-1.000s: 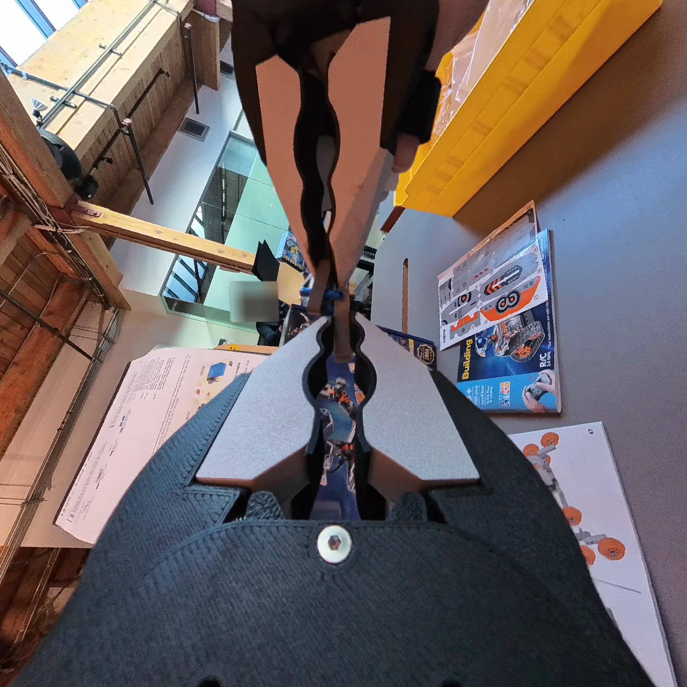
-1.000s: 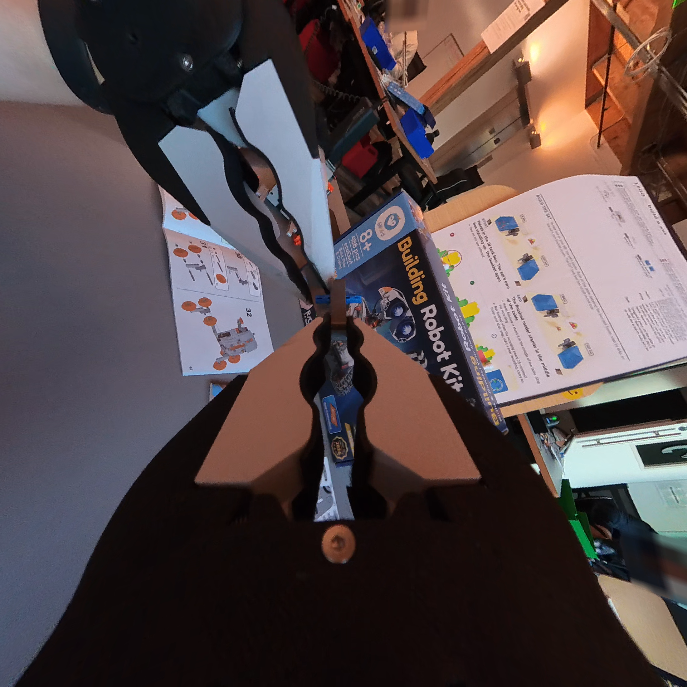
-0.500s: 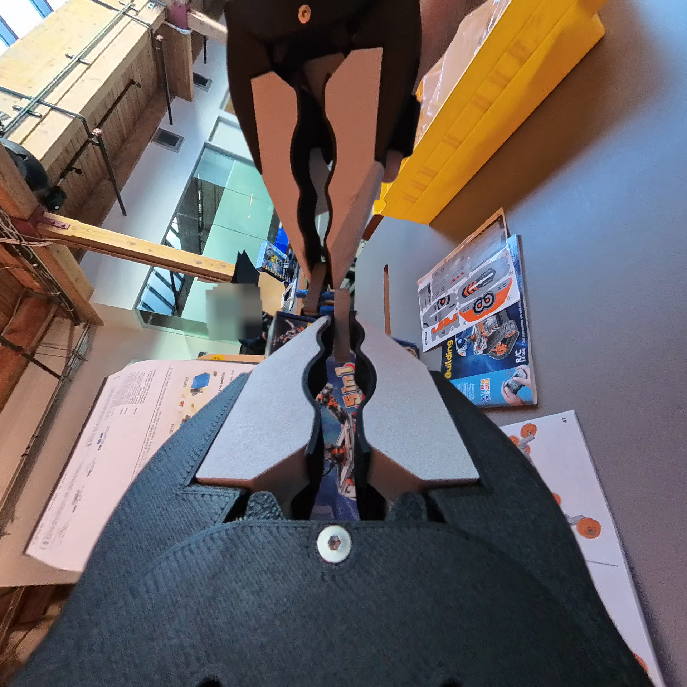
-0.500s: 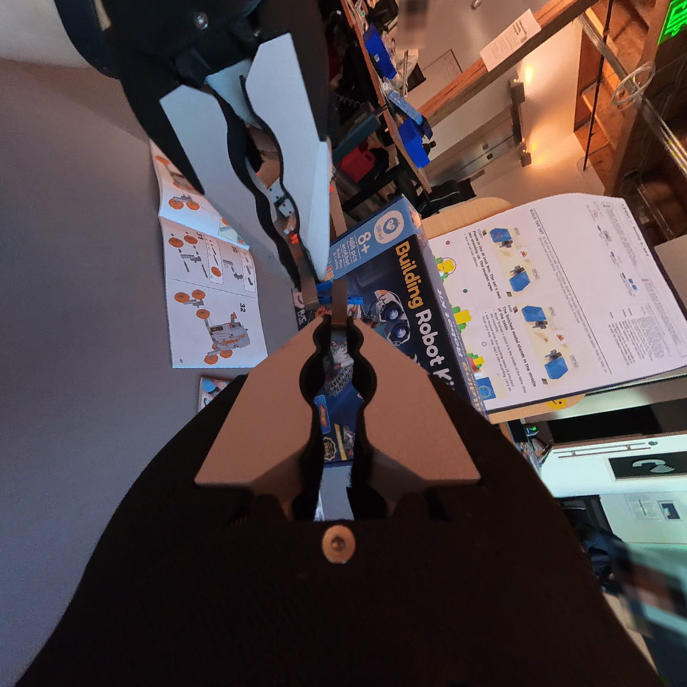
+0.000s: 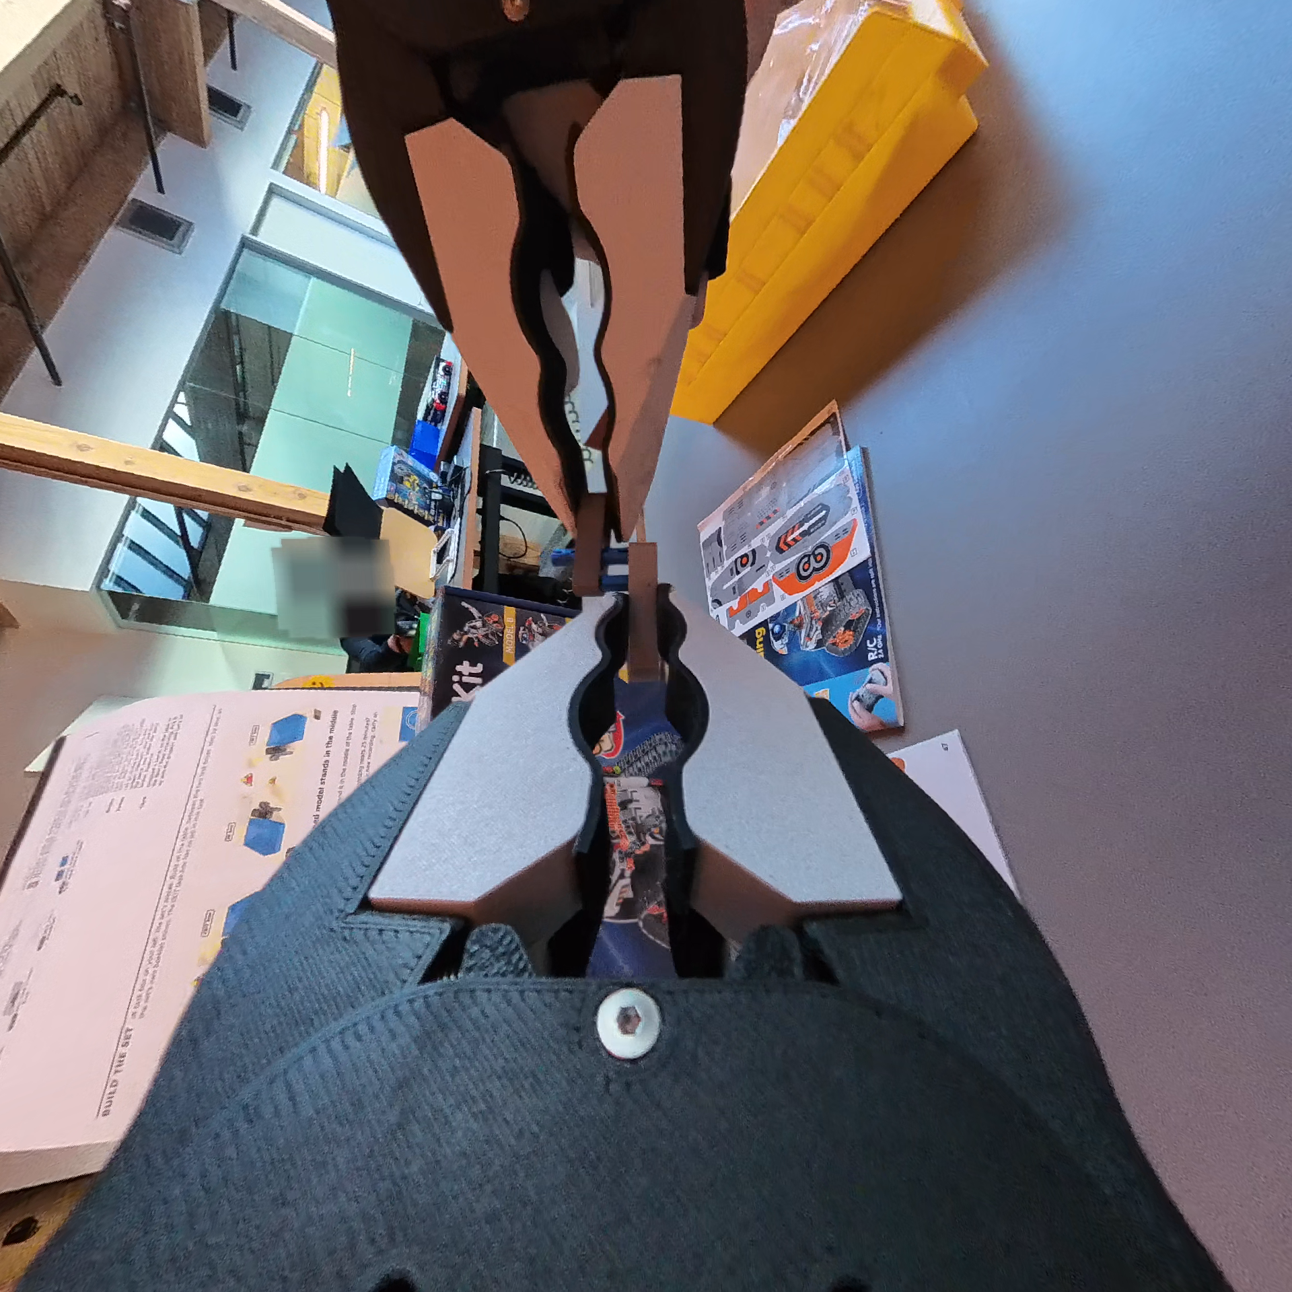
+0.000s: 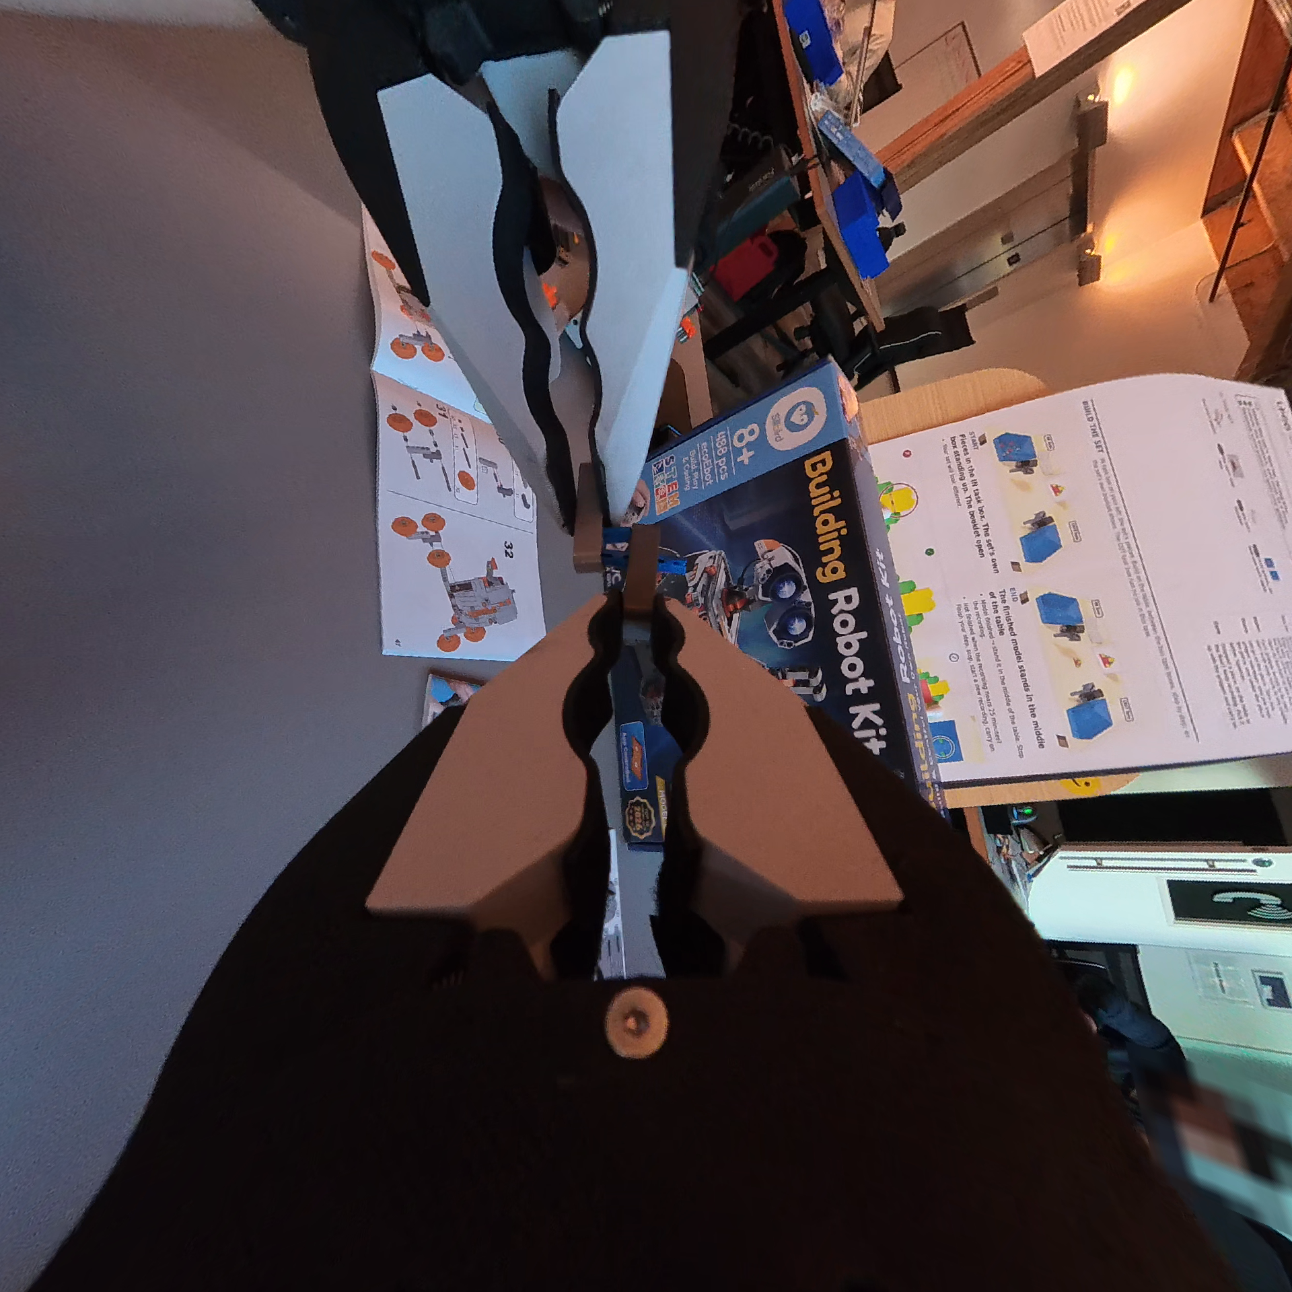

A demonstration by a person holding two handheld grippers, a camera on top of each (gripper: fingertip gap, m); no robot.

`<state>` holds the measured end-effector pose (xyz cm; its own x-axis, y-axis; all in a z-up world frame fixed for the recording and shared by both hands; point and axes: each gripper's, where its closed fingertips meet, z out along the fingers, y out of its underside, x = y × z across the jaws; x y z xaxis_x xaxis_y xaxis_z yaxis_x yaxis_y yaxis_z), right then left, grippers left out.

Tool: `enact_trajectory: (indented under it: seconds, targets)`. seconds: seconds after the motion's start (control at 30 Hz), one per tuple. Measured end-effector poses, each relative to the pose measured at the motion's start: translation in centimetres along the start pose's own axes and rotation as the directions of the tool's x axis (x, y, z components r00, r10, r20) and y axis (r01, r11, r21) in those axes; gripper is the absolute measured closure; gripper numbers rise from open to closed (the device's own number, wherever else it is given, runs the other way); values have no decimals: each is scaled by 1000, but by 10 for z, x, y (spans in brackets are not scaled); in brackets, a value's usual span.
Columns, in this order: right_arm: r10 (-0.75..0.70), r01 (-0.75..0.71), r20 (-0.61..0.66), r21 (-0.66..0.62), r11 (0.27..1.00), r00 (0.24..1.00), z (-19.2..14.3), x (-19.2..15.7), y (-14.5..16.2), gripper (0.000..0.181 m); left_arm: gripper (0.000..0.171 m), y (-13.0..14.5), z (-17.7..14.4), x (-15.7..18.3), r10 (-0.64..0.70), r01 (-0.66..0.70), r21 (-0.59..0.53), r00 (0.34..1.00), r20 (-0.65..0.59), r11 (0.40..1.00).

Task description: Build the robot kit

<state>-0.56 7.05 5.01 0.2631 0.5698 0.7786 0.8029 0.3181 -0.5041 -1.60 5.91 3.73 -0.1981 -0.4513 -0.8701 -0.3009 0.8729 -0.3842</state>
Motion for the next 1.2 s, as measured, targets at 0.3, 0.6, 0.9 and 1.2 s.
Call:
enact_trajectory:
  seconds: [0.3, 0.6, 0.9, 1.2]
  targets:
    - [-15, 15, 36, 3, 1000, 999, -4, -7, -11, 175, 167, -6, -10, 5, -36, 37, 14, 997, -72, 999]
    - [-21, 21, 4, 18, 1000, 1000, -6, -3, -18, 176, 166, -8, -17, -1, -7, 6, -27, 999, -51, 1000]
    - [-39, 38, 10, 35, 999, 999, -5, -5, -23, 175, 166, -9, -21, 0, 18, -21, -47, 998, -58, 999]
    - [-53, 53, 8, 40, 998, 999, -5, -4, -27, 175, 166, -8, -24, -1, 6, -10, -61, 998, -63, 998]
